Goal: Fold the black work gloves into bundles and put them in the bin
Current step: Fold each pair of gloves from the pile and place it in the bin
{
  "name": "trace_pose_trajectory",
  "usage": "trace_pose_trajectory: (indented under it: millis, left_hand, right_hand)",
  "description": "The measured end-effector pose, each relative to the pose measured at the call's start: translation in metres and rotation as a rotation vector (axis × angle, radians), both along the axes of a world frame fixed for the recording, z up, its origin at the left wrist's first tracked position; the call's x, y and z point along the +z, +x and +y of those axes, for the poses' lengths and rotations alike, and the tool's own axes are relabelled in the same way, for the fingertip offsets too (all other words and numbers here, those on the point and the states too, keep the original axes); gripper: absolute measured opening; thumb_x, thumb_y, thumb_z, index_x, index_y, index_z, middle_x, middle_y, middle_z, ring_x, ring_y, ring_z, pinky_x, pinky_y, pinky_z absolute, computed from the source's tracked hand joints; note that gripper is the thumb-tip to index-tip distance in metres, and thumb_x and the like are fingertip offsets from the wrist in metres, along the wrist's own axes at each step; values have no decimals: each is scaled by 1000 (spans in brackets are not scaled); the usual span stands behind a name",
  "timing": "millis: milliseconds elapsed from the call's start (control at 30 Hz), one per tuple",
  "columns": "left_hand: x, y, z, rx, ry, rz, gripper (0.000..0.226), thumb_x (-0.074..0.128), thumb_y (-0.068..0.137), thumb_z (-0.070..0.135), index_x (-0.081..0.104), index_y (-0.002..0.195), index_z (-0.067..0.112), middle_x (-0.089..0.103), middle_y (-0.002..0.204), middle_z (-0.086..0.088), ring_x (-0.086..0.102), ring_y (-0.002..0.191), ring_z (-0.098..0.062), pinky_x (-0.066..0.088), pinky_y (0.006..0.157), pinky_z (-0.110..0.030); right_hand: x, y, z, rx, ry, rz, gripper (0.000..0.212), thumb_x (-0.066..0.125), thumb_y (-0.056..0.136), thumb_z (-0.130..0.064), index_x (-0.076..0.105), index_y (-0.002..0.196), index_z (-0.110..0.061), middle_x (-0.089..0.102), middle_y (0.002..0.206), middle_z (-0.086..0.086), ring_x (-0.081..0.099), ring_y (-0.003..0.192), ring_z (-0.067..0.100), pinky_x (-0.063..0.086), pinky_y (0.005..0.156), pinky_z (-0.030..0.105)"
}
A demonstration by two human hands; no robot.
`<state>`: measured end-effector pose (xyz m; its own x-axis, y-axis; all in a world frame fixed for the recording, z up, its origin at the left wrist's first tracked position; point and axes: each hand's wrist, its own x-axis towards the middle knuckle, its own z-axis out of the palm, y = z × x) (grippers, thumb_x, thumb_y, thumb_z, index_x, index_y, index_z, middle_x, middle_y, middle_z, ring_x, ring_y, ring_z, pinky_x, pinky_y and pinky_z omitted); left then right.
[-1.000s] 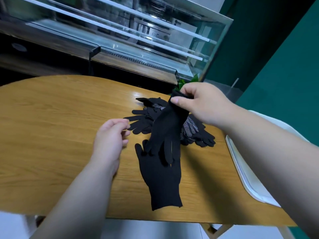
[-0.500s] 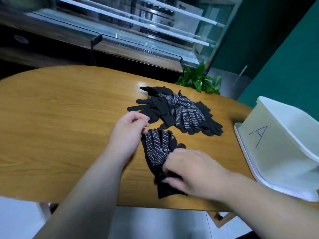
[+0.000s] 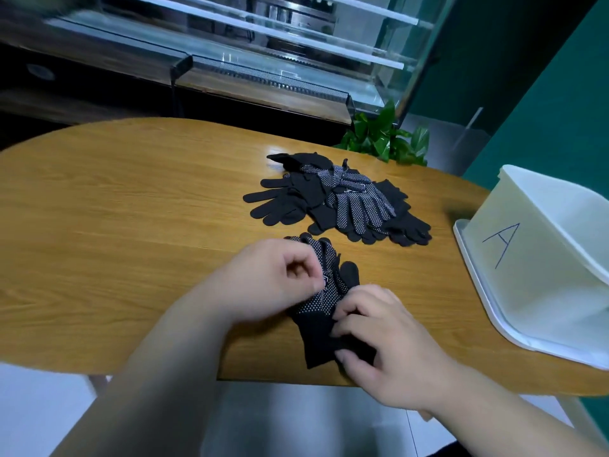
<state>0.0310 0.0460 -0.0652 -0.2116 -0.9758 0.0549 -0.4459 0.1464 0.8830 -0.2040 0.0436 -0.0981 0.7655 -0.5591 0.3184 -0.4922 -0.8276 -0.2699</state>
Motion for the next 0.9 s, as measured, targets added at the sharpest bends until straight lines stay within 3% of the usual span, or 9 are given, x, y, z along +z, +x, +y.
trace_pose_trajectory:
  millis: [167, 300, 400, 467, 600, 700, 767, 900]
  left_hand:
    - [-7, -12, 12, -218, 21, -293, 14, 79, 81, 18, 73, 80, 31, 64, 78, 13, 60, 68, 0, 50, 69, -18]
    - [-15, -17, 16, -174, 15, -368, 12, 80, 80, 23, 75, 87, 31, 60, 85, 14, 60, 77, -1, 52, 78, -28]
    - [-18, -21, 21, -126, -49, -468, 10, 79, 81, 29, 73, 88, 34, 56, 88, 17, 56, 86, 1, 46, 77, -19]
    - [-20, -24, 27, -109, -124, -501, 11, 77, 81, 29, 72, 89, 35, 53, 87, 20, 51, 91, 1, 38, 76, -10]
    - [-23, -26, 39, -114, -199, -514, 12, 68, 82, 27, 69, 90, 35, 54, 88, 21, 49, 95, 2, 41, 80, -19]
    - [-22, -26, 44, -125, -197, -510, 13, 67, 82, 24, 70, 91, 33, 54, 89, 19, 48, 93, 3, 36, 77, -12]
    - [-20, -26, 46, -147, -195, -515, 16, 69, 79, 31, 68, 95, 34, 51, 91, 21, 46, 94, 3, 34, 77, -10]
    - [-18, -28, 47, -216, -148, -663, 44, 76, 71, 57, 58, 108, 41, 44, 100, 22, 36, 98, 2, 34, 80, -14]
  right_hand:
    - [-8, -13, -1, -46, 25, -87, 18, 76, 74, -26, 73, 92, -23, 58, 108, -6, 53, 110, 21, 43, 91, 46]
    - [-13, -18, -1, -79, 31, -111, 14, 71, 81, -36, 77, 92, -29, 61, 109, -10, 54, 110, 18, 43, 91, 45]
    - [-17, -22, -3, -98, 3, -71, 16, 67, 87, -42, 78, 96, -34, 63, 109, -14, 54, 107, 16, 45, 89, 42]
    - [-20, -25, -4, -96, -8, -56, 19, 63, 91, -43, 77, 100, -36, 64, 110, -16, 55, 104, 15, 47, 87, 40]
    - [-21, -26, -4, -102, 27, -64, 21, 61, 89, -44, 78, 97, -35, 64, 109, -19, 56, 105, 13, 48, 88, 38]
    - [-17, -26, -1, -122, 64, -98, 18, 63, 86, -43, 77, 89, -33, 59, 98, -20, 54, 100, 8, 46, 84, 28]
    - [-16, -27, 0, -108, 86, -79, 16, 63, 85, -42, 76, 87, -33, 55, 91, -21, 52, 95, 6, 45, 78, 25]
    - [-17, -32, -1, -92, 147, -56, 16, 64, 85, -43, 76, 92, -35, 54, 88, -21, 53, 92, 7, 48, 74, 30]
